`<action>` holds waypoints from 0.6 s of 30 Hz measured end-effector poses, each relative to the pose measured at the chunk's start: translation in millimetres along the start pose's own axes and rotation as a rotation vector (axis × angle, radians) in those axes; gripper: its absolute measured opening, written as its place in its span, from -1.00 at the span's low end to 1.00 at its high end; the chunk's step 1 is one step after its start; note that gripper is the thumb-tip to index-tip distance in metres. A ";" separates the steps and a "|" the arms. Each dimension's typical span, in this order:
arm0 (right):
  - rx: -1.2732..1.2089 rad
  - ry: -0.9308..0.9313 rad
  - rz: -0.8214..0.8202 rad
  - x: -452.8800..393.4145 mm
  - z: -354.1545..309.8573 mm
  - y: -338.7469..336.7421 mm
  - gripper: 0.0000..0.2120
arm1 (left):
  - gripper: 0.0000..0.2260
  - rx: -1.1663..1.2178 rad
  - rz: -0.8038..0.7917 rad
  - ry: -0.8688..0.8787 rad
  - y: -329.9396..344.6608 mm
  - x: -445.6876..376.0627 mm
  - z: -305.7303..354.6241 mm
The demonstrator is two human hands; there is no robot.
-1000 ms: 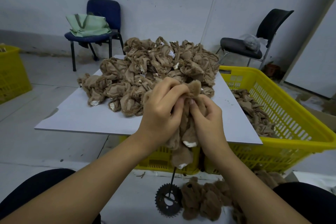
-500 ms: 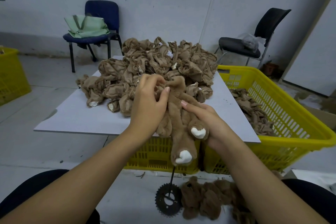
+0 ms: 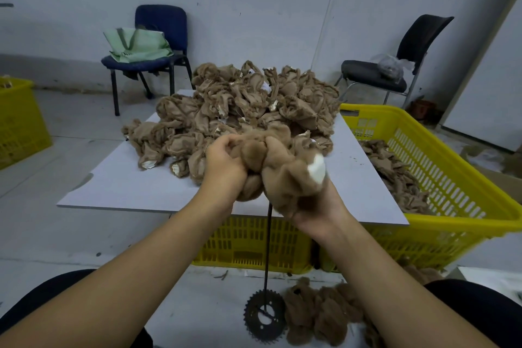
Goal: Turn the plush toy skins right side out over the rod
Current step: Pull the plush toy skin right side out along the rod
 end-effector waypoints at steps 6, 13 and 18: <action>-0.006 0.048 0.003 -9.2 11.9 0.6 -0.54 | -0.80 0.290 0.128 -0.143 -23.3 2.6 -21.4; 0.433 -0.169 -0.015 -11.4 3.2 9.9 -0.69 | -0.87 0.382 0.040 -0.476 -11.1 9.1 -64.6; 0.789 -0.181 0.009 -2.3 7.7 21.9 -0.70 | -0.75 0.376 0.076 -0.582 -16.6 12.1 -72.6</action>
Point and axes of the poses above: each hand's wrist, its own x-axis away from the middle knuckle, its own y-axis out of the palm, z = x × y, the point moved 10 cm from there along -x, towards the middle knuckle, and after that the axes turned 11 degrees about -z, right-handed, at the moved point
